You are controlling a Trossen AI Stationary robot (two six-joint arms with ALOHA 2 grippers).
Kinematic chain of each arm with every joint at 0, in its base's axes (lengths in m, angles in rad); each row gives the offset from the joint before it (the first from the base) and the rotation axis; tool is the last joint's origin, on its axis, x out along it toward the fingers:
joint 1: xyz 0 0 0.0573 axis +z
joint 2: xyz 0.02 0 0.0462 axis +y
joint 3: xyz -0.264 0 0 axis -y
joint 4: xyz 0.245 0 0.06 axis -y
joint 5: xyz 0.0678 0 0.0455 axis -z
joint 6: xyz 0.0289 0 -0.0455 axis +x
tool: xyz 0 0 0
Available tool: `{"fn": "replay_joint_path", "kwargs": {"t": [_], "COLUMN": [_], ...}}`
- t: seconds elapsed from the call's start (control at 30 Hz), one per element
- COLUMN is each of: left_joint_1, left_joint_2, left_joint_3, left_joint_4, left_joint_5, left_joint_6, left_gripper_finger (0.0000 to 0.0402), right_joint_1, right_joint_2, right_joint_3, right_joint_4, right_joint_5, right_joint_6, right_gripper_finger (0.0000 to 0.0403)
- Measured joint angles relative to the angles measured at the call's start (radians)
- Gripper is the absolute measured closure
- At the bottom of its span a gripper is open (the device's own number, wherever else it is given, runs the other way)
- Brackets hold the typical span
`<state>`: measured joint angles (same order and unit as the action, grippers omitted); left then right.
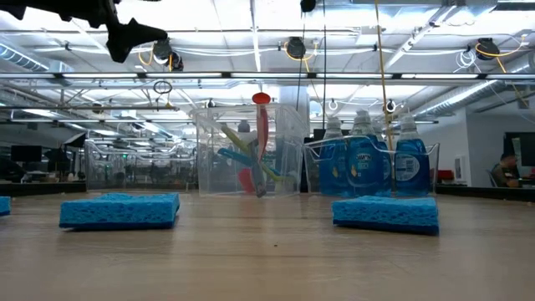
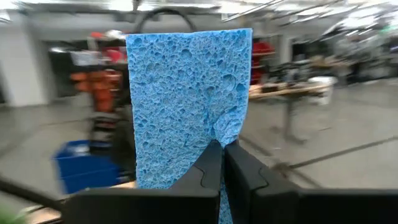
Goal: Pick & Place Kitchen Sink Supplies
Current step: Put the blue sponge into the left transparent bin
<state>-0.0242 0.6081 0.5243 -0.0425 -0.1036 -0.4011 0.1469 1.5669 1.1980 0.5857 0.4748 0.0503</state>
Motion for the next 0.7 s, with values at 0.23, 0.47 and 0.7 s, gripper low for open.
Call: {"fn": "replay_joint_path", "kwargs": {"t": [0.23,0.47,0.7], "left_joint_1": [0.0,0.0,0.0], "left_joint_2": [0.04,0.111,0.208], "left_joint_3": [0.0,0.0,0.0], "left_joint_4": [0.131,0.283,0.388], "left_joint_5": [0.0,-0.072,-0.184], "left_joint_6": [0.05,0.169,0.222], "left_gripper_finger": [0.0103,0.0103,0.0103], "right_joint_1": [-0.006,-0.015,-0.027], "right_joint_2": [0.084,0.17,0.218], "right_joint_3": [0.086,0.13,0.13], "right_joint_4": [-0.004,0.045,0.099], "right_joint_5": [0.196,0.311,0.343], "right_joint_6": [-0.1,-0.092,-0.081], "right_gripper_finger": [0.0403,0.0403,0.0403]}}
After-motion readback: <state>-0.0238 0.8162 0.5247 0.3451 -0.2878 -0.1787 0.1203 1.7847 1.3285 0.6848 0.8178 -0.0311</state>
